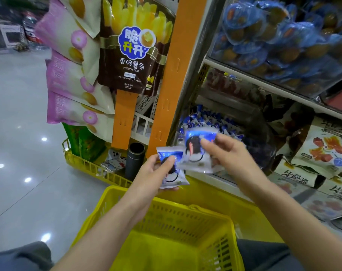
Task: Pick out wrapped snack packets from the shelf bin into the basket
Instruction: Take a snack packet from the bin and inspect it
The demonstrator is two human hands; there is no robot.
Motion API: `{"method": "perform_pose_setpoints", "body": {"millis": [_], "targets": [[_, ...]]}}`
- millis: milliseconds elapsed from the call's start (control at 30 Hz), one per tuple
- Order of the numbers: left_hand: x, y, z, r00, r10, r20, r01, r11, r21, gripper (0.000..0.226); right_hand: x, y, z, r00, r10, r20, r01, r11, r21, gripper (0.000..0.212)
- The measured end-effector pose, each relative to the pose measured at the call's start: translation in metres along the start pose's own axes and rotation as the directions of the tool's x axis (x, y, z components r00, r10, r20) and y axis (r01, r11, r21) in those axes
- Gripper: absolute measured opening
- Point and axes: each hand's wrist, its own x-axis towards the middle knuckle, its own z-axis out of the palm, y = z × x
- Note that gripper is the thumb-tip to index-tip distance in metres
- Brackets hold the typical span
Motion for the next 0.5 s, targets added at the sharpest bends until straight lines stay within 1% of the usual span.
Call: {"method": "perform_pose_setpoints", "body": {"millis": [67, 133, 167, 233, 333, 400, 467, 500], "targets": [[0.004, 0.002, -0.003, 0.999, 0.011, -0.052, -0.013, 1.0, -0.027, 0.024, 0.018, -0.004, -0.011, 0.991, -0.011, -0.131, 0.013, 1.0, 0.013, 0.031], [0.005, 0.005, -0.005, 0.997, 0.025, -0.072, -0.028, 0.998, -0.048, 0.017, 0.043, -0.001, -0.02, 0.97, -0.029, -0.241, 0.018, 0.999, -0.048, 0.023], [0.006, 0.005, -0.005, 0.997, 0.029, -0.076, -0.034, 0.997, -0.063, 0.014, 0.057, 0.002, -0.022, 0.964, -0.008, -0.266, -0.014, 0.997, -0.08, 0.02], [0.007, 0.006, -0.005, 0.996, 0.018, -0.086, -0.026, 0.995, -0.097, 0.01, 0.082, 0.015, -0.022, 0.963, 0.078, -0.26, -0.125, 0.977, -0.17, 0.017], [0.009, 0.008, -0.006, 0.994, -0.011, -0.105, -0.004, 0.99, -0.141, 0.008, 0.104, 0.031, -0.013, 0.958, 0.197, -0.209, -0.253, 0.924, -0.288, 0.025], [0.009, 0.01, -0.007, 0.995, -0.016, -0.103, 0.0, 0.989, -0.145, 0.01, 0.108, 0.035, -0.008, 0.959, 0.23, -0.166, -0.275, 0.897, -0.346, 0.023], [0.009, 0.011, -0.007, 0.996, -0.019, -0.09, 0.007, 0.991, -0.131, 0.013, 0.111, 0.037, -0.006, 0.965, 0.245, -0.093, -0.259, 0.85, -0.458, 0.018], [0.008, 0.012, -0.008, 0.997, -0.019, -0.079, 0.009, 0.992, -0.123, 0.014, 0.112, 0.037, -0.005, 0.967, 0.248, -0.059, -0.243, 0.823, -0.514, 0.022]]}}
